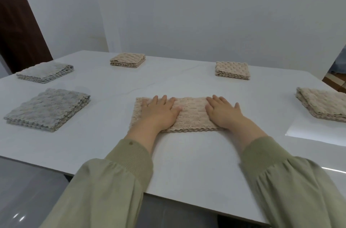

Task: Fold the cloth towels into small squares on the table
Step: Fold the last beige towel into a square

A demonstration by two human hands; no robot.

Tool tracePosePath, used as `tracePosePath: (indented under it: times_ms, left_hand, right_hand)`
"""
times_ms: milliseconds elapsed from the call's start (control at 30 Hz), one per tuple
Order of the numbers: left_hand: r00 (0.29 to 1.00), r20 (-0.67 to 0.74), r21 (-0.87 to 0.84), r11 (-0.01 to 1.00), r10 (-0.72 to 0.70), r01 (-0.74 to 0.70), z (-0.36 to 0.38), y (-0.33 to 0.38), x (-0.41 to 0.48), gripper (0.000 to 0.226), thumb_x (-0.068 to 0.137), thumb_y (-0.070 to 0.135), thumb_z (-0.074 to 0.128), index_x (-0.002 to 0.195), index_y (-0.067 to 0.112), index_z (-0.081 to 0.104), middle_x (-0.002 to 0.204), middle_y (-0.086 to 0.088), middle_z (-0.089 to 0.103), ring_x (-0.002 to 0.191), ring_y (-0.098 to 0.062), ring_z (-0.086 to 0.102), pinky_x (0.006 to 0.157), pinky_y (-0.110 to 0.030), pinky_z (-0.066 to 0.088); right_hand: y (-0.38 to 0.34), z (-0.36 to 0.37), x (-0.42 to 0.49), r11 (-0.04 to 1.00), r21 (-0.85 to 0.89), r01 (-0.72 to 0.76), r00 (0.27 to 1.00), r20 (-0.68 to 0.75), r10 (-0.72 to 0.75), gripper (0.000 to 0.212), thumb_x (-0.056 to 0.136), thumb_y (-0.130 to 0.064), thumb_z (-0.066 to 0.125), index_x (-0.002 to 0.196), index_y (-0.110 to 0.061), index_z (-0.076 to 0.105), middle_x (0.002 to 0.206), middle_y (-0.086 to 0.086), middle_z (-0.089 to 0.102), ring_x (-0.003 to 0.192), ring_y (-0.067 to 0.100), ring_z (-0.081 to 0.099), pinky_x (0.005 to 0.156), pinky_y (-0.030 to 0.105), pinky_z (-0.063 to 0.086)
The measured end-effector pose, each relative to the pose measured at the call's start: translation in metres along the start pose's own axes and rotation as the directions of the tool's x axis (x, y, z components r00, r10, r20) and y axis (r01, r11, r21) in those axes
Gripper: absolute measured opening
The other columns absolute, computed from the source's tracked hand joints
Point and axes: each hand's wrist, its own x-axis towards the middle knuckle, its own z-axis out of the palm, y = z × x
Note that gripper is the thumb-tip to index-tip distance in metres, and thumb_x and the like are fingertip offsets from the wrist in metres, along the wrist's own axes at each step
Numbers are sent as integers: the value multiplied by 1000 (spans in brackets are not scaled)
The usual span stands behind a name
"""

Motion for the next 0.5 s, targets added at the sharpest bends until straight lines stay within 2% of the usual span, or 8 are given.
tracePosePath:
  times_ms: [100,167,233,267,300,367,433,500]
  left_hand:
    - [998,-63,-6,1000,-22,21,4,3,-4,60,97,55,11,151,30,9,160,3,5,147,-22,-1,115,-53,-3]
    - [989,-147,-22,999,-32,30,2,2,-7,59,97,54,14,150,27,19,158,0,15,146,-23,3,116,-55,3]
    - [971,-238,-57,998,10,-25,-1,4,-8,57,98,52,18,148,26,26,157,1,21,146,-22,5,115,-55,6]
    - [961,-269,-61,995,63,-82,-2,7,-10,56,98,52,19,148,27,26,157,1,20,146,-21,4,116,-54,5]
    - [950,-285,-56,988,126,-147,-2,11,-11,56,98,53,20,148,28,24,157,2,19,146,-20,3,116,-53,3]
    - [938,-258,-38,968,230,-248,1,21,-13,59,96,56,20,149,31,20,159,3,13,146,-19,-1,116,-51,-1]
    - [948,-159,4,961,275,-278,6,29,-13,64,93,63,18,149,34,14,159,5,5,146,-19,-5,115,-51,-4]
    - [961,-76,50,963,266,-263,11,31,-11,67,91,67,17,150,36,9,160,6,-1,146,-19,-6,115,-51,-5]
  right_hand:
    - [10,-1,2,998,43,-46,999,4,46,52,101,-36,13,152,-24,11,160,-6,4,147,18,4,114,56,-1]
    - [11,-1,5,995,92,-30,998,-51,34,49,101,-34,18,147,-20,26,156,-2,23,143,20,18,113,55,6]
    - [14,-4,7,959,283,-9,984,-168,59,39,99,-29,26,119,-15,56,121,6,58,118,28,49,106,50,27]
    - [16,-5,7,909,417,5,970,-223,97,35,98,-26,30,102,-12,62,99,7,64,99,30,57,97,46,38]
    - [19,-7,8,857,515,19,954,-266,138,35,97,-24,32,97,-7,62,88,9,64,87,31,59,89,43,45]
    - [25,-8,13,855,519,6,938,-300,176,36,97,-22,34,113,-5,62,103,14,66,97,32,59,90,41,46]
    - [28,-7,19,925,374,-59,949,-266,168,40,97,-25,36,130,-9,53,131,14,56,121,33,47,103,42,37]
    - [27,-5,22,976,196,-98,970,-202,138,44,95,-30,38,134,-12,48,139,11,48,129,33,38,106,43,31]
